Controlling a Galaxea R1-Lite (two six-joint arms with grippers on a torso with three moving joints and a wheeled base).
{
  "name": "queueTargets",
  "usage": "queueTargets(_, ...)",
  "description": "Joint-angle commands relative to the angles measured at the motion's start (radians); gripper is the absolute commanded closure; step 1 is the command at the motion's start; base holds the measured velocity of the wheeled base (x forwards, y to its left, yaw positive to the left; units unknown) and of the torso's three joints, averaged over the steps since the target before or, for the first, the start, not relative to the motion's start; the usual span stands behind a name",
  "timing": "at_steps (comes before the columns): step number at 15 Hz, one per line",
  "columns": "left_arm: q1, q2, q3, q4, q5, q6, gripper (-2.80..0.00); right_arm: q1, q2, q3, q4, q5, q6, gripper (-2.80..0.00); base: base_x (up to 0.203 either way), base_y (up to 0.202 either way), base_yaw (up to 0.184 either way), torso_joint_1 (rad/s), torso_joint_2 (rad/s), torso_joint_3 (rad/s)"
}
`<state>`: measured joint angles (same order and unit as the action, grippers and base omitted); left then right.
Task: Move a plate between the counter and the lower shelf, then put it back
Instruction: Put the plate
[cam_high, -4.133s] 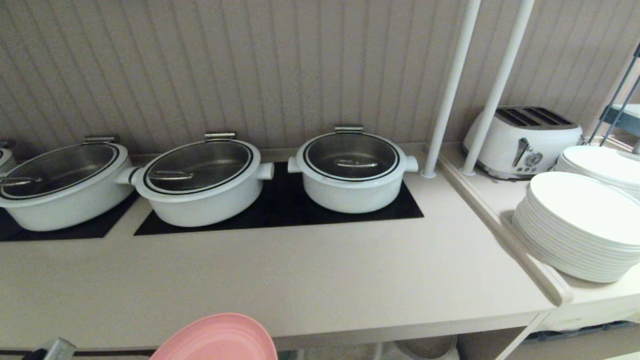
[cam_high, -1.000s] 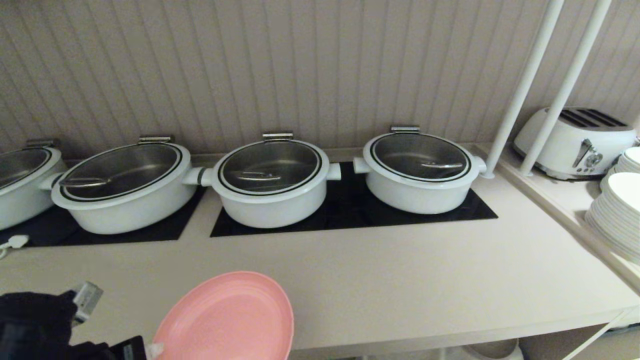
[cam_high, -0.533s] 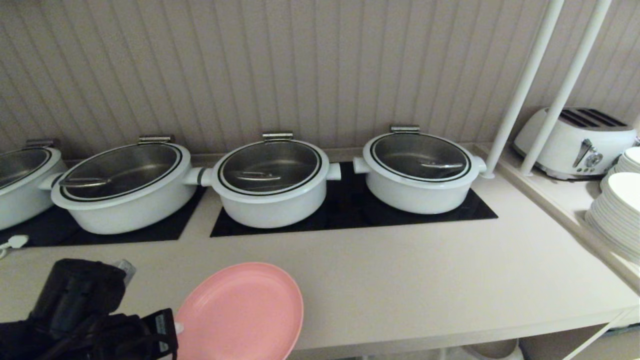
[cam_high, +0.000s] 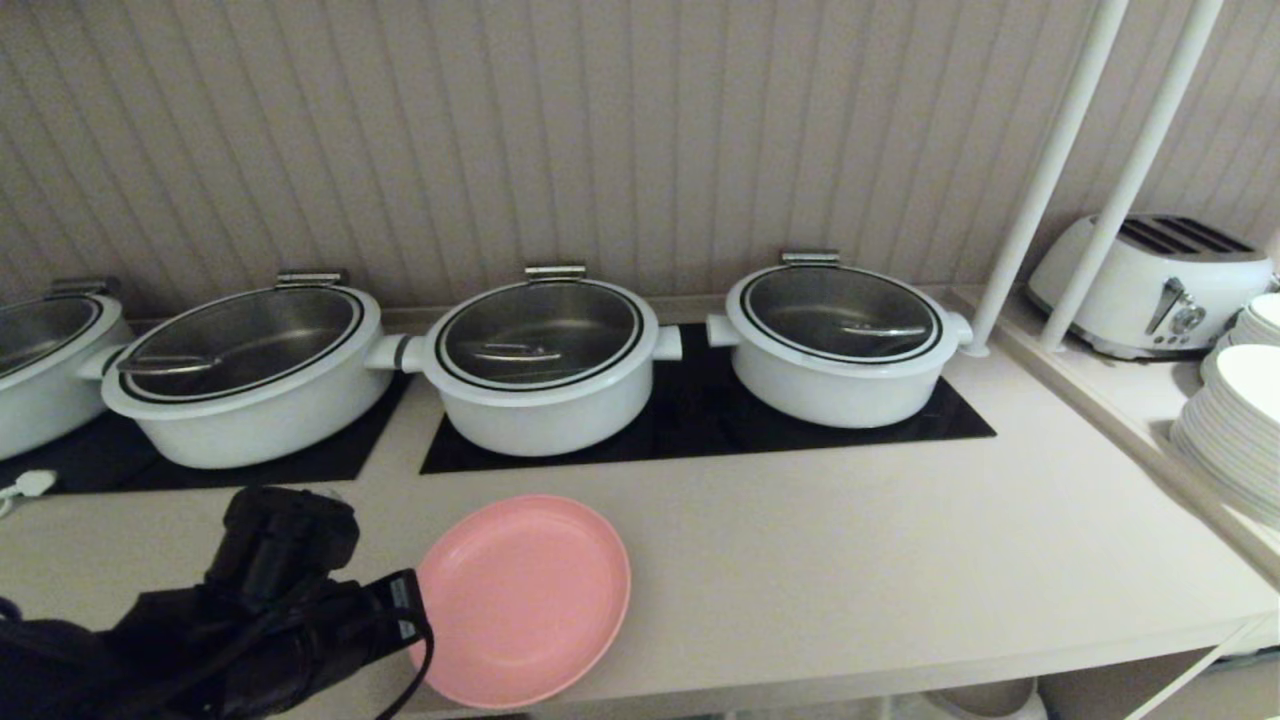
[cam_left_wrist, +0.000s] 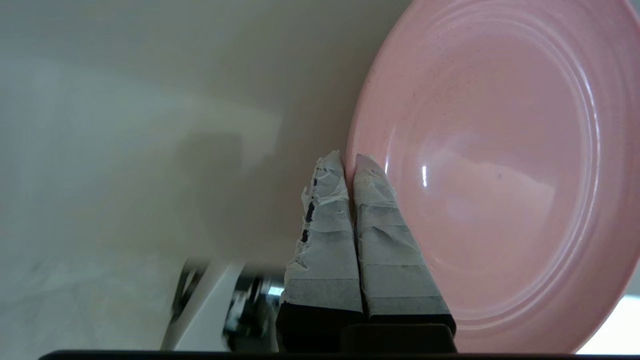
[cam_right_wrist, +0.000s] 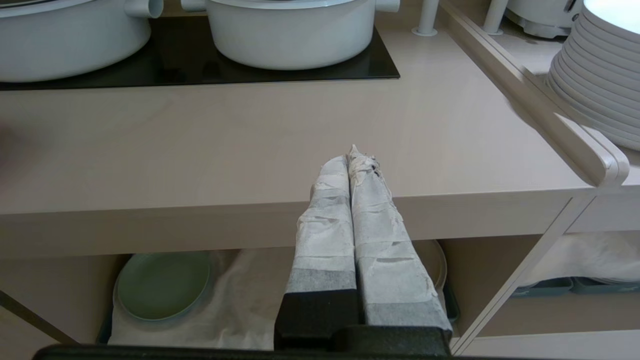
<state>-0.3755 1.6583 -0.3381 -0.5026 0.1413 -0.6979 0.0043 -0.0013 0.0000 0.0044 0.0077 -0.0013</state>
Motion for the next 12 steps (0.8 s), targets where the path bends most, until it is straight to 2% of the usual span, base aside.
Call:
queueTargets(1, -0.003, 0.109, -0.016, -0.041, 0.001, -0.003, 0.00, 0.001, 0.001, 0.000, 0.000, 0.000, 0.000, 0.00, 0.000, 0.000, 0.000, 0.000, 0.00, 0.000)
queueTargets(12, -0.009, 0.150, -0.074, -0.042, 0.000, -0.009, 0.00, 0.000, 0.001, 0.000, 0.000, 0.000, 0.000, 0.00, 0.000, 0.000, 0.000, 0.000, 0.00, 0.000)
